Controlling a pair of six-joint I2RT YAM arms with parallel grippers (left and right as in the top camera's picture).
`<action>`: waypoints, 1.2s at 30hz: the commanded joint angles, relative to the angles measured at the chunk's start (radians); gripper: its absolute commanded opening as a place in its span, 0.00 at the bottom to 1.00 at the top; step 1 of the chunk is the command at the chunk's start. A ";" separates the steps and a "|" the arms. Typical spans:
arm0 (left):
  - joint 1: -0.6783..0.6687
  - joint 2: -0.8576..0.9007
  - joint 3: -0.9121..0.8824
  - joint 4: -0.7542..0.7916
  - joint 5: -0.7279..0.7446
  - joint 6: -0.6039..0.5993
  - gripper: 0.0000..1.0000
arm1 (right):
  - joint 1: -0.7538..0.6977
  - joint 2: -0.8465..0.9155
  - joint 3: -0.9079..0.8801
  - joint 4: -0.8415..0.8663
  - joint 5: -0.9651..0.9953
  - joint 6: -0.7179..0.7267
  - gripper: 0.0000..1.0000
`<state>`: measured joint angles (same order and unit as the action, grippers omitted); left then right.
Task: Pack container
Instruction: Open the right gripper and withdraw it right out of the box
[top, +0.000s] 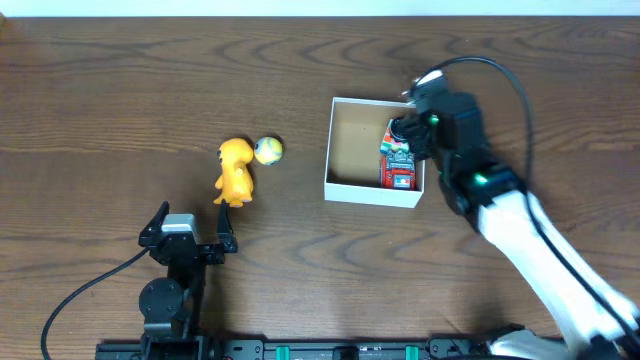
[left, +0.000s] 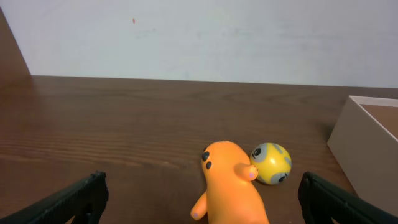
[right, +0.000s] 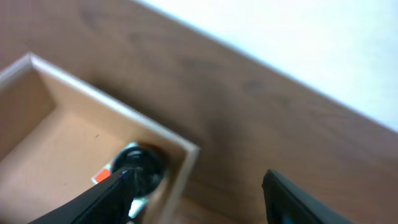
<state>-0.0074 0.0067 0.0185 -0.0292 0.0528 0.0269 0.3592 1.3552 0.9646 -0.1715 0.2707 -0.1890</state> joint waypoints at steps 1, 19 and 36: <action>0.005 0.000 -0.014 -0.041 -0.012 0.006 0.98 | -0.031 -0.148 0.042 -0.049 0.089 -0.005 0.69; 0.005 0.000 -0.014 -0.041 -0.012 0.006 0.98 | -0.287 -0.356 0.040 -0.427 0.023 0.140 0.71; 0.005 0.000 -0.014 -0.041 -0.012 0.006 0.98 | -0.287 -0.113 0.040 -0.495 -0.099 0.151 0.74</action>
<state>-0.0074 0.0067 0.0185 -0.0292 0.0525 0.0269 0.0803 1.2247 1.0004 -0.6628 0.1982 -0.0544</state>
